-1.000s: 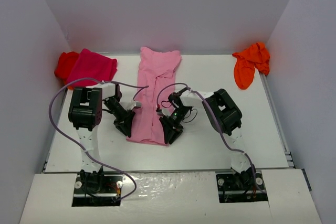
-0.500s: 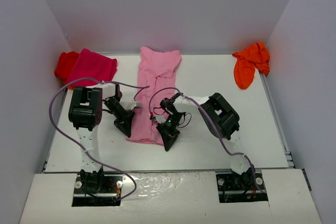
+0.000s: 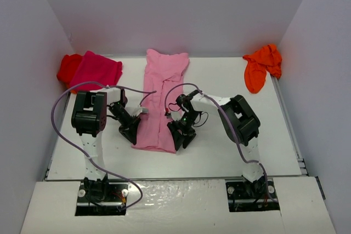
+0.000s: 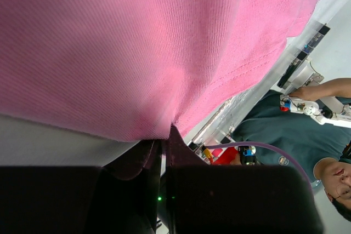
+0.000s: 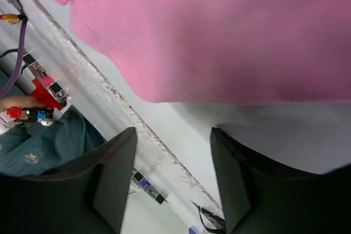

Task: Fold and stack the t-shirts
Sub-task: Grab the bottom of the folded rectangular tshirt with both arms

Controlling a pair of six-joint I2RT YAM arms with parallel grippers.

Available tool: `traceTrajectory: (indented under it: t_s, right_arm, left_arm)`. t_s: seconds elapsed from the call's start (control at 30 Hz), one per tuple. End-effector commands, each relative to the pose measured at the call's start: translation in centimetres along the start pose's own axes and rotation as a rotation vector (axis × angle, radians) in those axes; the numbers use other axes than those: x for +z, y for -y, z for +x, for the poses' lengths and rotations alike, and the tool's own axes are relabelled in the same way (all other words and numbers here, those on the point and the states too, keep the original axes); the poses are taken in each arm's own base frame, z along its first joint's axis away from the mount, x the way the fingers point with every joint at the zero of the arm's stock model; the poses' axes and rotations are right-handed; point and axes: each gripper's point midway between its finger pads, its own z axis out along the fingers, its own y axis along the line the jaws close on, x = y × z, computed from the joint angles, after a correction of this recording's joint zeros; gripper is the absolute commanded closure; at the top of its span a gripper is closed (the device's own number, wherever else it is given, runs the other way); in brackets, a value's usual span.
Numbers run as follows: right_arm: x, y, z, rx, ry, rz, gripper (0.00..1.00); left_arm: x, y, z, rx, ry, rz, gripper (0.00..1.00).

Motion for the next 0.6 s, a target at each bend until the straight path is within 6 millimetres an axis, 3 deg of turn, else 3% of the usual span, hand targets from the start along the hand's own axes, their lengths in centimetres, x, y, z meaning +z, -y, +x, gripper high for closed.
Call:
traceTrajectory:
  t_s: [0.0, 0.3, 0.47, 0.57]
  right_arm:
    - [2.3, 8.1, -1.8, -0.066, 0.0, 0.265, 0.55]
    - [4.0, 8.2, -1.9, -0.04, -0.037, 0.237, 0.57]
    - [3.8, 7.8, -2.3, -0.024, -0.039, 0.198, 0.56]
    - [3.3, 7.7, -3.5, 0.0, -0.009, 0.162, 0.57]
  left_arm:
    - [-0.9, 0.9, 0.0, 0.056, 0.02, -0.022, 1.0]
    - [-0.7, 1.1, 0.0, 0.06, 0.01, -0.014, 1.0]
    - [-0.7, 1.0, 0.0, 0.061, 0.008, -0.021, 1.0]
    - [-0.6, 0.9, 0.0, 0.055, 0.003, -0.019, 1.0]
